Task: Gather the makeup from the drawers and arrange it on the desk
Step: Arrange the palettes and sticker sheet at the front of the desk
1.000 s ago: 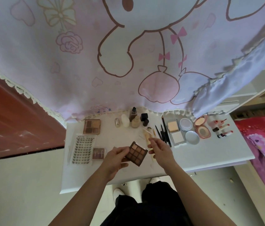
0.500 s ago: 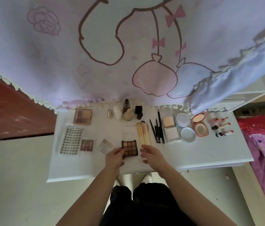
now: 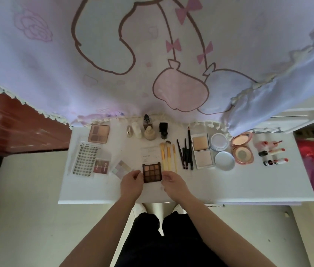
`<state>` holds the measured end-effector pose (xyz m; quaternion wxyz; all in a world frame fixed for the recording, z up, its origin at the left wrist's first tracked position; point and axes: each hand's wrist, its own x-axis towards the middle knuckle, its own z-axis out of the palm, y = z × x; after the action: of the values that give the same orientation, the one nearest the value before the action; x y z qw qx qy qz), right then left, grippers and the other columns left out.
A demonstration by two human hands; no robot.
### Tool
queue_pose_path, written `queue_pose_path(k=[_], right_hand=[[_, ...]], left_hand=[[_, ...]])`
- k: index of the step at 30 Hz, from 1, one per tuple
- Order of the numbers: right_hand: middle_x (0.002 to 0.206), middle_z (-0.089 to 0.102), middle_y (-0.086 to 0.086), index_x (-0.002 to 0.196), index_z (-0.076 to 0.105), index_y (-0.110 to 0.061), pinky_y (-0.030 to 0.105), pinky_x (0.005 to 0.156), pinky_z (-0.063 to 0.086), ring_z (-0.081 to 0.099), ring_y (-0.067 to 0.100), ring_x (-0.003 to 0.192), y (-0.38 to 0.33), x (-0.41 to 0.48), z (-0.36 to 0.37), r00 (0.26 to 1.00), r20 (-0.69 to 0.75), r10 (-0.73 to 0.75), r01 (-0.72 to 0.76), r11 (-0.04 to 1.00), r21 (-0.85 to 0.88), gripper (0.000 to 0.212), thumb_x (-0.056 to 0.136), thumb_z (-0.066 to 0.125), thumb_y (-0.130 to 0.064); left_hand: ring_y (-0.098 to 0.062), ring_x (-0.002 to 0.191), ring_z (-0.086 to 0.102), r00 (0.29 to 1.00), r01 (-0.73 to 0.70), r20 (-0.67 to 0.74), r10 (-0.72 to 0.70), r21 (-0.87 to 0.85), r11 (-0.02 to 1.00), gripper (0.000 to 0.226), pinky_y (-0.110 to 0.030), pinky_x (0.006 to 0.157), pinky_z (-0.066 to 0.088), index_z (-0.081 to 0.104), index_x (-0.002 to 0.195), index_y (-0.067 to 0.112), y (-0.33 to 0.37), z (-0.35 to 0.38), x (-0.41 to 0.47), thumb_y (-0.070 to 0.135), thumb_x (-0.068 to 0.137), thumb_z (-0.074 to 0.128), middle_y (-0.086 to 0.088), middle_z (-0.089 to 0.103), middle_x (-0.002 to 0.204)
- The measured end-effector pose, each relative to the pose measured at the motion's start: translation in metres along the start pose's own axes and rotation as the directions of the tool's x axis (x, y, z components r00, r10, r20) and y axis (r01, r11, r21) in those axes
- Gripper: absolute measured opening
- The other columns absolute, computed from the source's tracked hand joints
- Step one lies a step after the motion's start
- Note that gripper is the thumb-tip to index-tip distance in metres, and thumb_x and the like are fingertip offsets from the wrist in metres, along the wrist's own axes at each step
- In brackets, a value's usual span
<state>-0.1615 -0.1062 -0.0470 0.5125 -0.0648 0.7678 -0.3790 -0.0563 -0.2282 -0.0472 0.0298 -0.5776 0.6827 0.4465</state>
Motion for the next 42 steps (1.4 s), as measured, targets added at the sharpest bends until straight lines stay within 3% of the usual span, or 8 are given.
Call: queue_pose_path(k=[7,18,25,28,31,35,39,42], right_hand=[[0.121,0.062,-0.005,0.132,0.056,-0.021,0.023,0.093,0.044,0.055,0.012,0.108,-0.029,0.003,0.012,0.993,0.022,-0.114,0.116,0.98,-0.162,0.035,0.097,0.052,-0.017],[0.142,0.038,0.0,0.14,0.045,-0.02,0.034,0.094,0.049,0.056,0.023,0.117,-0.065,0.016,0.114,0.969,0.023,-0.245,0.22,0.822,-0.525,0.057,0.088,0.065,-0.032],[0.128,0.048,-0.005,0.131,0.049,-0.023,0.03,0.084,0.049,0.059,0.021,0.108,-0.055,0.017,0.157,0.935,-0.161,-0.316,0.162,0.785,-0.598,0.053,0.082,0.068,-0.029],[0.116,0.06,-0.012,0.124,0.055,-0.027,0.016,0.076,0.044,0.062,0.01,0.098,-0.064,0.007,0.152,0.947,-0.208,-0.246,0.165,0.925,-0.343,0.056,0.074,0.078,-0.036],[0.106,0.063,-0.021,0.119,0.058,-0.033,0.007,0.063,0.044,0.064,0.0,0.077,-0.081,-0.012,0.138,0.935,-0.244,-0.257,0.243,0.966,-0.089,0.058,0.069,0.086,-0.043],[0.112,0.063,-0.025,0.116,0.061,-0.039,0.013,0.07,0.052,0.065,0.003,0.083,-0.105,-0.035,0.116,0.903,-0.239,-0.358,0.37,0.929,0.008,0.06,0.064,0.088,-0.051],[0.111,0.065,-0.024,0.115,0.064,-0.039,0.013,0.069,0.048,0.06,0.002,0.089,-0.128,-0.058,0.095,0.848,-0.219,-0.483,0.494,0.87,-0.005,0.058,0.064,0.092,-0.042],[0.123,0.06,-0.031,0.116,0.062,-0.041,0.012,0.073,0.044,0.057,0.004,0.093,-0.139,-0.067,0.084,0.792,-0.212,-0.573,0.572,0.817,-0.073,0.061,0.063,0.092,-0.041]], left_hand=[[-0.024,0.121,0.053,0.979,-0.175,-0.05,0.198,0.298,0.938,0.032,-0.036,0.098,0.042,0.063,0.126,0.014,-0.022,-0.05,0.006,0.014,0.097,0.049,-0.007,0.058,0.131],[-0.023,0.147,0.02,0.905,-0.406,0.354,0.237,0.546,0.733,0.061,-0.033,0.116,0.024,0.025,0.154,0.012,-0.071,-0.139,0.056,0.006,0.096,0.041,-0.002,0.013,0.164],[-0.019,0.143,0.028,0.89,-0.411,0.363,0.277,0.373,0.832,0.052,-0.024,0.113,0.021,0.046,0.144,0.013,-0.089,-0.166,0.074,0.0,0.094,0.044,0.0,0.032,0.157],[-0.022,0.13,0.047,0.918,-0.338,0.298,0.262,0.241,0.91,0.041,-0.03,0.107,0.034,0.057,0.134,0.017,-0.078,-0.176,0.071,0.006,0.095,0.05,-0.002,0.054,0.14],[-0.023,0.1,0.063,0.976,-0.08,0.196,0.098,-0.099,0.992,0.018,-0.04,0.089,0.05,0.071,0.104,0.016,-0.048,-0.184,0.059,0.024,0.098,0.056,-0.003,0.069,0.109],[-0.02,0.076,0.063,0.913,0.265,0.409,-0.017,-0.559,0.786,0.039,-0.034,0.067,0.047,0.067,0.105,0.005,-0.002,-0.193,0.043,0.041,0.099,0.052,-0.012,0.071,0.095],[-0.02,0.074,0.062,0.797,0.351,0.594,0.104,-0.597,0.721,0.065,-0.031,0.067,0.048,0.066,0.115,-0.006,0.034,-0.202,0.026,0.054,0.093,0.054,-0.016,0.065,0.091],[-0.026,0.095,0.06,0.76,0.359,0.615,0.208,-0.665,0.655,0.055,-0.035,0.08,0.053,0.068,0.12,0.003,0.05,-0.206,0.014,0.048,0.09,0.062,-0.02,0.063,0.11]])
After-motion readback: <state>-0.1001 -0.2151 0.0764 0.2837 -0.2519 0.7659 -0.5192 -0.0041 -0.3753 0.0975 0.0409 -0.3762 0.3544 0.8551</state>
